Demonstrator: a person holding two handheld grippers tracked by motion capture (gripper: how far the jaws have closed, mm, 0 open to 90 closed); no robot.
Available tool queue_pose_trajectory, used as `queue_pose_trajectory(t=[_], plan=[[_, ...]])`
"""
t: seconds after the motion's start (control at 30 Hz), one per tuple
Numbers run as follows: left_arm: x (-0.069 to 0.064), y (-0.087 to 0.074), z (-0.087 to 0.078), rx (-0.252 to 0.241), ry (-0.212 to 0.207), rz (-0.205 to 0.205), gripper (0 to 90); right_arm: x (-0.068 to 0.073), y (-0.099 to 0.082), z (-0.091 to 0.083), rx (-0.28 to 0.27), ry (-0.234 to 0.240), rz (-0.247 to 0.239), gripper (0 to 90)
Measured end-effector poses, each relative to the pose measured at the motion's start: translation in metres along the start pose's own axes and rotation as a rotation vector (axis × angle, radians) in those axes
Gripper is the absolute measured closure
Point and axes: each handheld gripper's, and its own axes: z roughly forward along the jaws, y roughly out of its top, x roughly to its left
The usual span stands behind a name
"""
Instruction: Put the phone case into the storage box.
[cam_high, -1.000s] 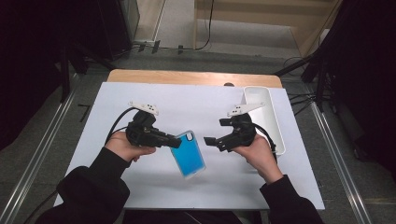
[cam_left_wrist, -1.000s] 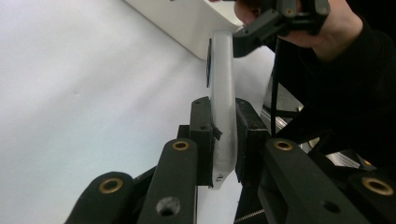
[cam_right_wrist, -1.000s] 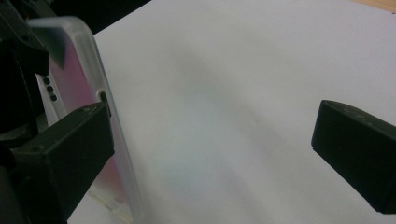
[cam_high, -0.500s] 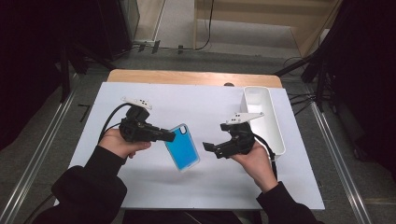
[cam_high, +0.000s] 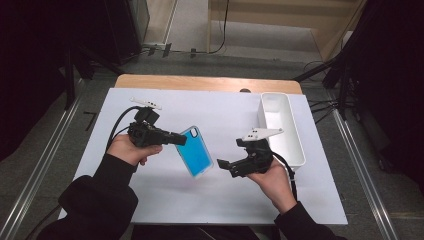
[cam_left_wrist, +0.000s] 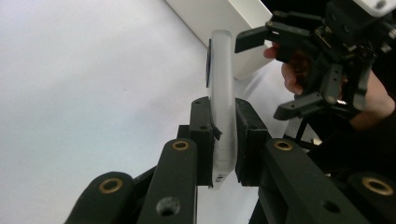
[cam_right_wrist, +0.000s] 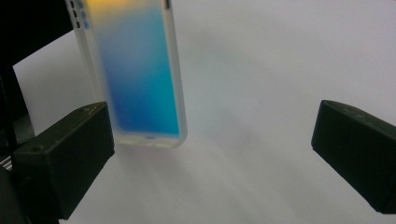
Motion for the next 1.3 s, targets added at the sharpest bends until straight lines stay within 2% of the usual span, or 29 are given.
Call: queue_pose_trajectory(t=[0.07, 0.17, 0.27, 0.37, 0.5, 0.53, 0.6, 0.73, 0.83, 0.97, 1.3], plan=[[0.001, 0.001, 0.000, 0.003, 0.005, -0.009, 79.2, 0.002, -0.001, 0.000, 0.006, 0.006, 0.000, 0.0], [0.001, 0.005, 0.002, 0.009, 0.040, -0.011, 79.2, 0.006, -0.003, 0.000, 0.014, 0.008, 0.011, 0.0], [0.002, 0.008, 0.003, 0.002, 0.023, -0.025, 79.2, 0.008, -0.004, -0.001, 0.000, 0.008, 0.015, 0.0], [0.002, 0.011, 0.005, 0.009, 0.051, -0.020, 79.2, 0.010, -0.004, -0.002, 0.001, 0.001, 0.009, 0.0], [0.003, 0.017, 0.010, 0.025, 0.062, -0.047, 79.2, 0.011, -0.003, -0.001, -0.010, 0.002, 0.005, 0.0], [0.003, 0.018, 0.012, 0.029, 0.063, -0.046, 79.2, 0.011, -0.003, -0.001, -0.014, 0.005, 0.003, 0.0], [0.004, 0.021, 0.015, 0.029, 0.039, -0.069, 79.2, 0.012, -0.002, -0.001, -0.020, 0.003, 0.000, 0.0], [0.007, 0.024, 0.020, 0.036, 0.053, -0.083, 79.2, 0.014, 0.000, -0.001, -0.007, -0.008, -0.004, 0.0], [0.009, 0.027, 0.023, 0.033, 0.045, -0.107, 79.2, 0.014, 0.002, -0.001, -0.012, -0.014, -0.011, 0.0], [0.010, 0.030, 0.026, 0.034, 0.048, -0.111, 79.2, 0.015, 0.006, 0.000, -0.029, -0.019, -0.013, 0.0], [0.009, 0.034, 0.032, 0.042, 0.053, -0.137, 79.3, 0.016, 0.016, 0.003, -0.028, -0.018, -0.023, 0.0]])
